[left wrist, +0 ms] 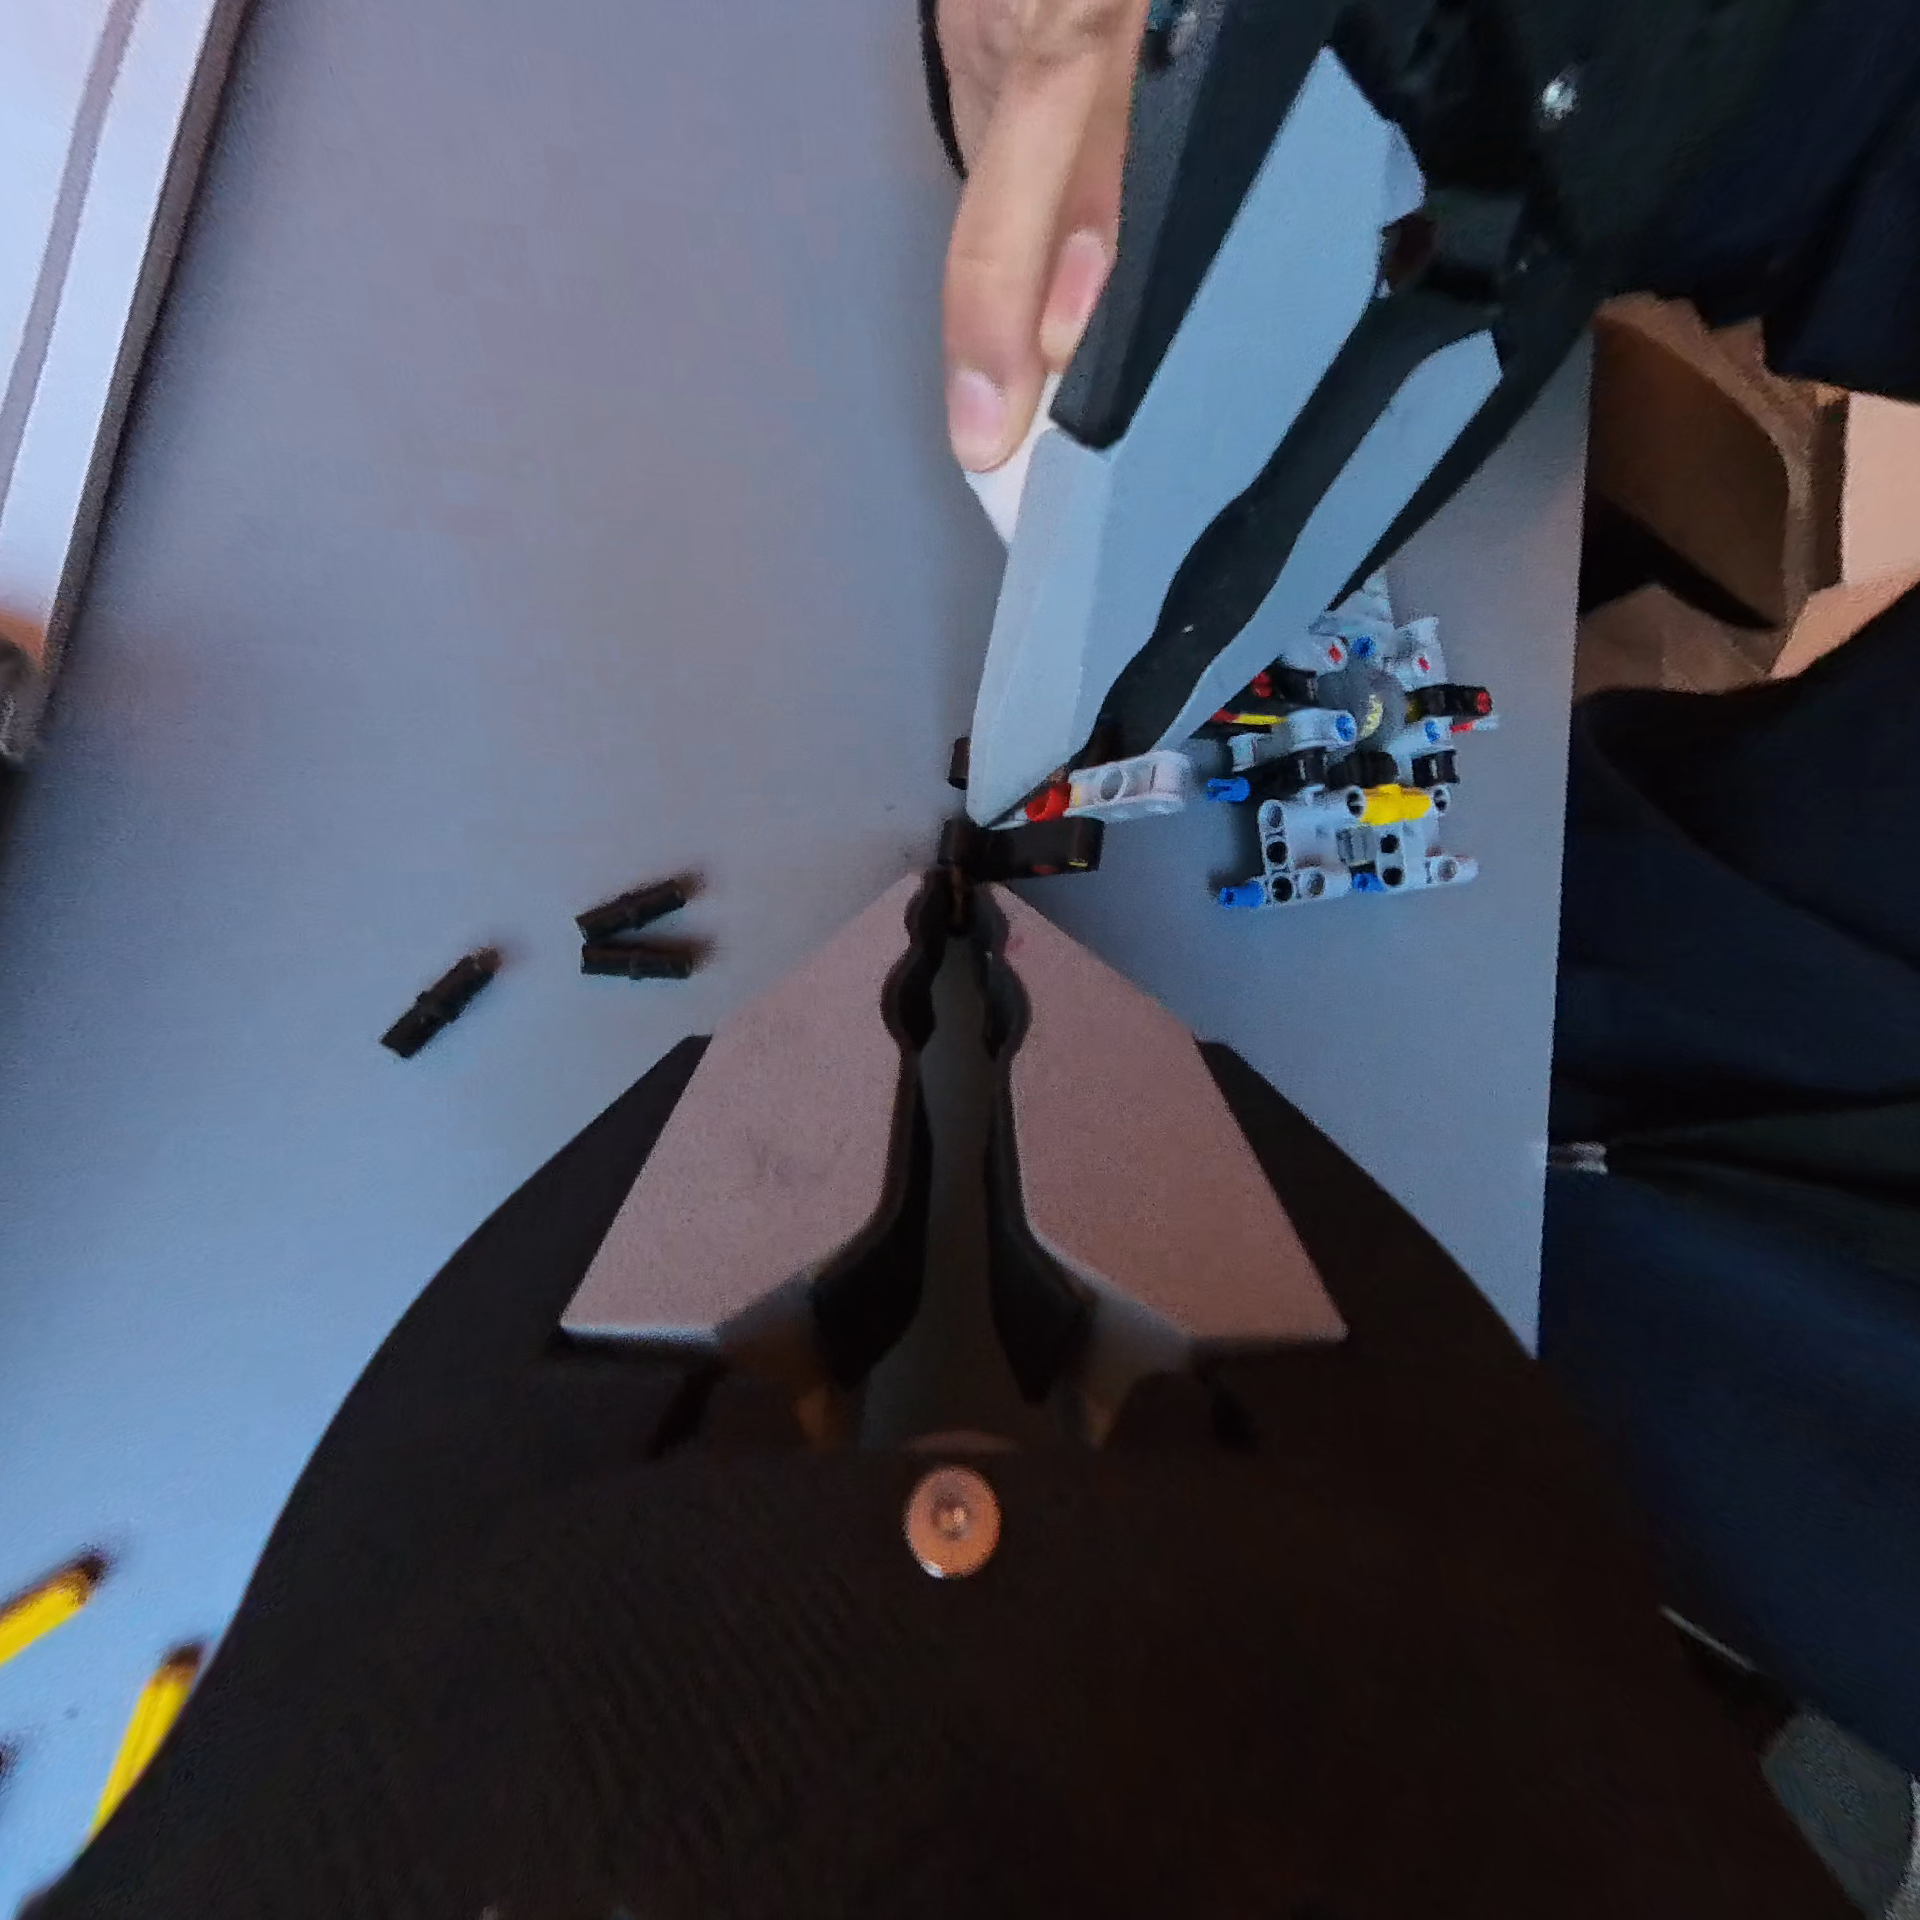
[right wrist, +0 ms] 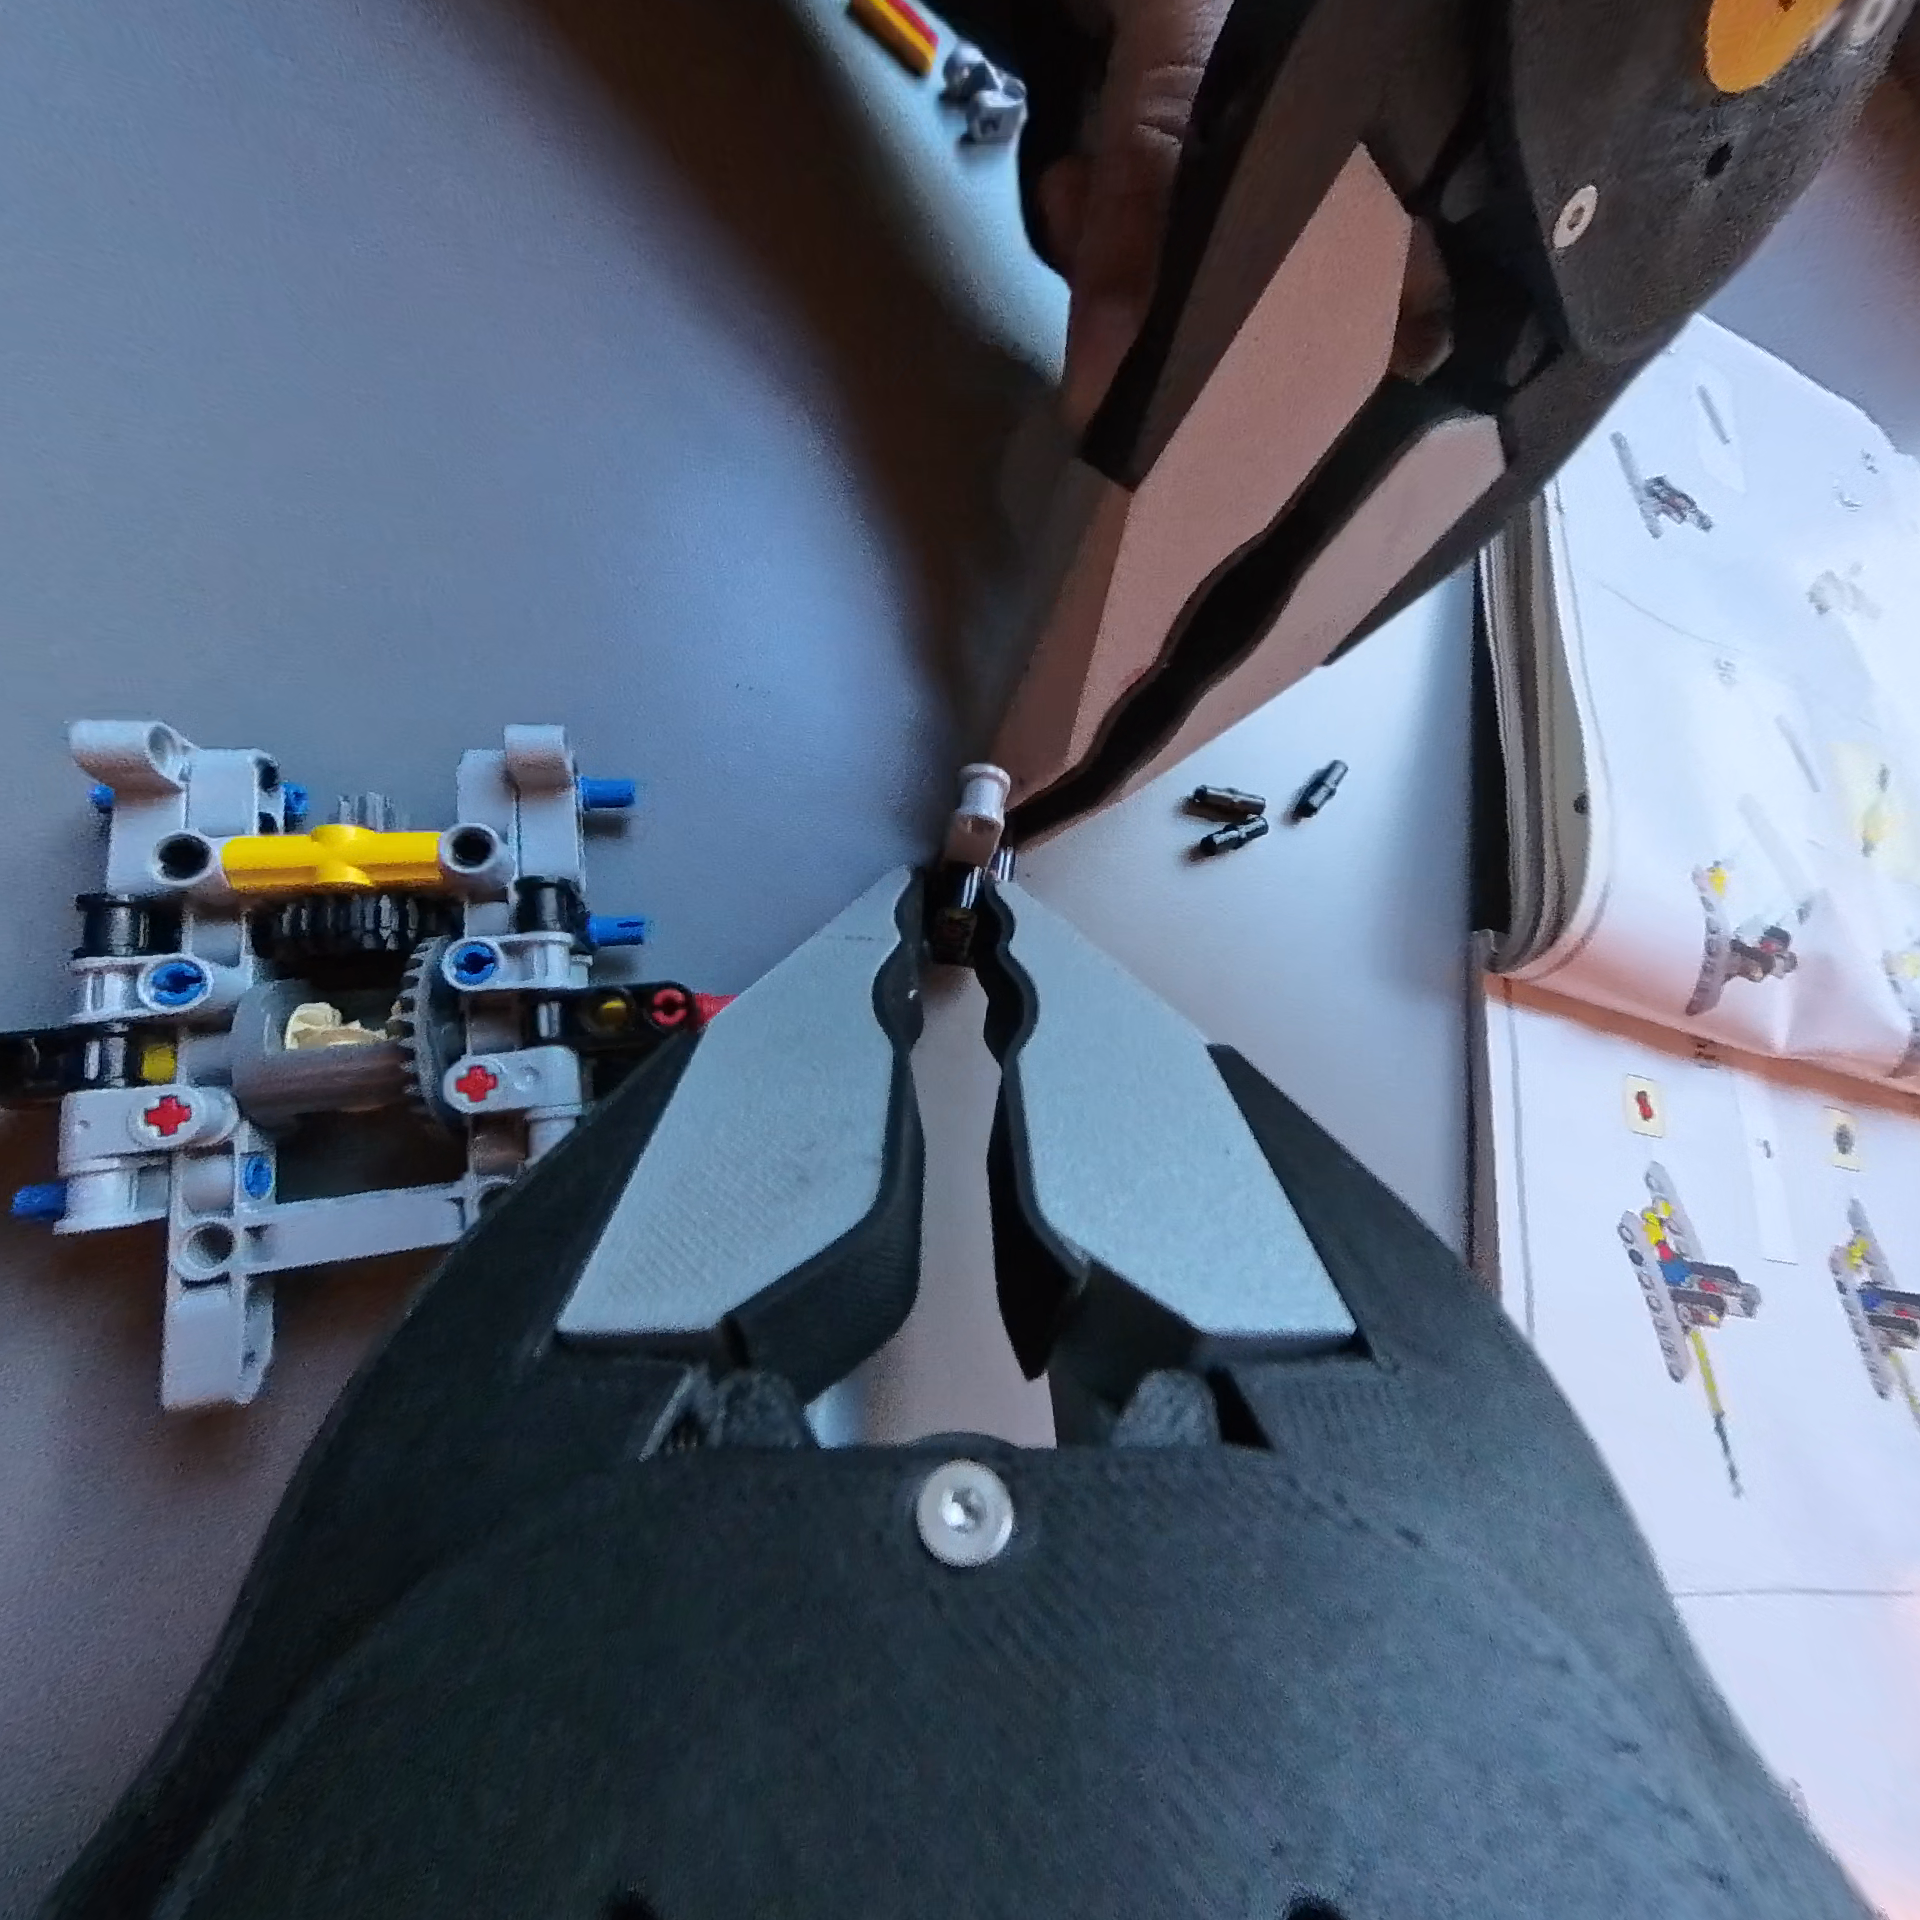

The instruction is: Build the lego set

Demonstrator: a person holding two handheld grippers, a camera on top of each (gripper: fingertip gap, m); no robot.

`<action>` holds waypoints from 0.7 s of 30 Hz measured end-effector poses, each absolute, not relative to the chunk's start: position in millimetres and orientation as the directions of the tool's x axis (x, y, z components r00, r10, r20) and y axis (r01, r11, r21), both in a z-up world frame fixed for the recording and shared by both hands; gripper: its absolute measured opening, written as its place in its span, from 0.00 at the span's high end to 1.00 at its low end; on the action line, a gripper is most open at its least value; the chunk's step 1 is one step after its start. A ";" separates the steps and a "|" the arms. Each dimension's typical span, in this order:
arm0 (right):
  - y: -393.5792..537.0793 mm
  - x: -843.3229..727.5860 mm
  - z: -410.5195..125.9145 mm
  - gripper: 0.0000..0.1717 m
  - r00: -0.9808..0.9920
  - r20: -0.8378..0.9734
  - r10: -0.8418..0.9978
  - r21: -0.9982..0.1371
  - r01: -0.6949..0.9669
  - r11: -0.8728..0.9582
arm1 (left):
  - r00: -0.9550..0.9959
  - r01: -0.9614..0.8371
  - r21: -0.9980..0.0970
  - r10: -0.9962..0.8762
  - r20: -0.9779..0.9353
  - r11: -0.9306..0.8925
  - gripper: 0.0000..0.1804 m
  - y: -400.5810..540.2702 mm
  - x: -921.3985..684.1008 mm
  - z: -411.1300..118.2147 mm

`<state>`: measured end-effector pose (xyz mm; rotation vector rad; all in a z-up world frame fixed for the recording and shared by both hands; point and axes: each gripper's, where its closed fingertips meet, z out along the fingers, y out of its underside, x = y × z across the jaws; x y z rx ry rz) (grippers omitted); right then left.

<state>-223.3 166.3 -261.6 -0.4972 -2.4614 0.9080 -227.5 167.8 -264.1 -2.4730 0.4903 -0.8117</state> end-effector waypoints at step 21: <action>165.7 -223.6 -261.7 0.97 -0.833 0.173 0.525 -0.742 0.240 0.626 | 0.768 -0.198 -0.627 -0.517 0.378 -0.754 0.98 166.4 -230.1 -261.1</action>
